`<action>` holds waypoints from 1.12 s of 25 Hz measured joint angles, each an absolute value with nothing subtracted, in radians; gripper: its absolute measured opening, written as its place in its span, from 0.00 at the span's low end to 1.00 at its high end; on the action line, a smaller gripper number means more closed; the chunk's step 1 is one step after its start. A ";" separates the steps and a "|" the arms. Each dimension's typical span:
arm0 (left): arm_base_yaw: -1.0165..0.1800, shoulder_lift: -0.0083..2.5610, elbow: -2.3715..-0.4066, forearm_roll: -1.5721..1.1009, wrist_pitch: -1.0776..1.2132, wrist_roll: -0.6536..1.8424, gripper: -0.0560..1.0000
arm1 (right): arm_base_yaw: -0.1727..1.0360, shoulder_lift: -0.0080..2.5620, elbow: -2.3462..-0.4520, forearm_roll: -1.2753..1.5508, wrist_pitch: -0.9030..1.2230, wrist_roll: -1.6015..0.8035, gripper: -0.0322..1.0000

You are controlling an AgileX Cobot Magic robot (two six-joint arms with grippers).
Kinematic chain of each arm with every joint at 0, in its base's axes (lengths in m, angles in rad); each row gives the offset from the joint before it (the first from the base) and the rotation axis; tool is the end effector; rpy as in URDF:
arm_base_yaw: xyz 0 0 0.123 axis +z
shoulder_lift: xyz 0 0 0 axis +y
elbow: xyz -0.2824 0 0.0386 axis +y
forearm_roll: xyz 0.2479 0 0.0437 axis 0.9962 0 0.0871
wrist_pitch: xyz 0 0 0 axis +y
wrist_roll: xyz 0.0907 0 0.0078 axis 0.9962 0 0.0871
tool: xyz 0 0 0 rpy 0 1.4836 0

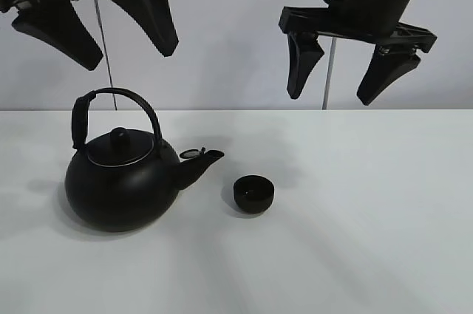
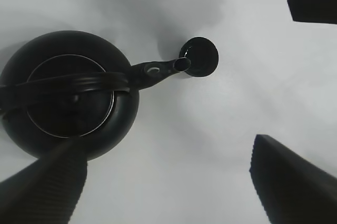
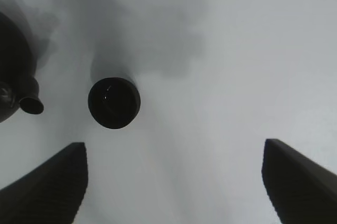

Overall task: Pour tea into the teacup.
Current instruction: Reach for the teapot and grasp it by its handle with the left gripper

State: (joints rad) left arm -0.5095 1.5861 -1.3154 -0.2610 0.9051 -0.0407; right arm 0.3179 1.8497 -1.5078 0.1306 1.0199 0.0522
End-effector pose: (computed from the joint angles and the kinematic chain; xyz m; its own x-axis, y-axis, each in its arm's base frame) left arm 0.2843 -0.1800 0.3023 -0.8646 0.2556 -0.4325 0.3953 0.8775 -0.2715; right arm 0.3670 0.1314 0.2554 -0.9420 -0.1839 -0.2806 -0.2299 0.9630 0.1409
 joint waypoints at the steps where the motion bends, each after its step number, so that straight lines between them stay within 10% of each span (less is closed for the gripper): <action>1: -0.510 1.586 -1.315 -0.261 0.905 -0.041 0.63 | 0.317 1.840 -1.508 0.132 1.026 0.053 0.63; 28: -0.510 1.586 -1.315 -0.261 0.905 -0.041 0.63 | 0.316 1.817 -1.508 0.139 1.051 0.126 0.63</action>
